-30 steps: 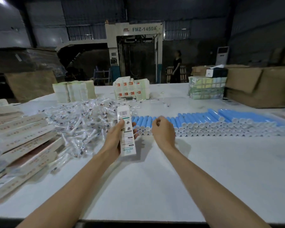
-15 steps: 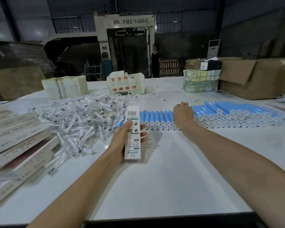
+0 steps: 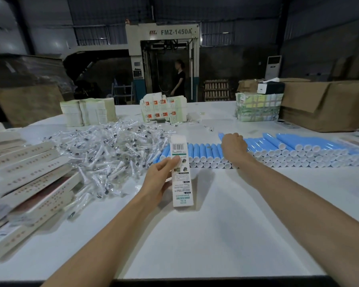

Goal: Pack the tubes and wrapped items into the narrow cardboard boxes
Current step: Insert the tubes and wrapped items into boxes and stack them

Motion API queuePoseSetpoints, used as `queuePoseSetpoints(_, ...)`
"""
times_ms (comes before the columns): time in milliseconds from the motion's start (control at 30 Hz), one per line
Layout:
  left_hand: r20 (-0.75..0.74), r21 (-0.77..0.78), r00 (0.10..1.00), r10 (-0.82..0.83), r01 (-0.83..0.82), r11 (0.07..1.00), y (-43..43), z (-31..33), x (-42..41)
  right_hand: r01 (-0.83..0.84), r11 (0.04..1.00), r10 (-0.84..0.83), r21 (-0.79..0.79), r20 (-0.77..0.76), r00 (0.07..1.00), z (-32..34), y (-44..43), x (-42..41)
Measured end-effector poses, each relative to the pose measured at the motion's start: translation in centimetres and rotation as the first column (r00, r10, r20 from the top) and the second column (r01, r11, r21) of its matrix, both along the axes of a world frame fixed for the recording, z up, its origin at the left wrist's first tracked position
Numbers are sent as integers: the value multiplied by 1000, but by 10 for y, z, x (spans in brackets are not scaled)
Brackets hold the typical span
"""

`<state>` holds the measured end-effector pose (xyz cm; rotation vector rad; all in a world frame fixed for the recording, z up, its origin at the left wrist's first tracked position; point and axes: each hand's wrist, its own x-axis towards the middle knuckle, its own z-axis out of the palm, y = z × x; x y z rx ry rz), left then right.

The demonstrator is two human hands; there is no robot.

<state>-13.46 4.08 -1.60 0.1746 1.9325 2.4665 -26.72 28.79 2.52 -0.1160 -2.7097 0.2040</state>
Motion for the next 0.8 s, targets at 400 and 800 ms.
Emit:
queuePoseSetpoints(400, -193, -201, 964, -184, 145, 969, 8, 13, 17, -551, -451, 267, -702, -695, 668, 48, -1, 96)
queuePoseSetpoints(800, -221, -261, 959, -180, 120, 958, 9, 11, 18, -511, 185, 532, -840, -351, 770, 42, -6, 102)
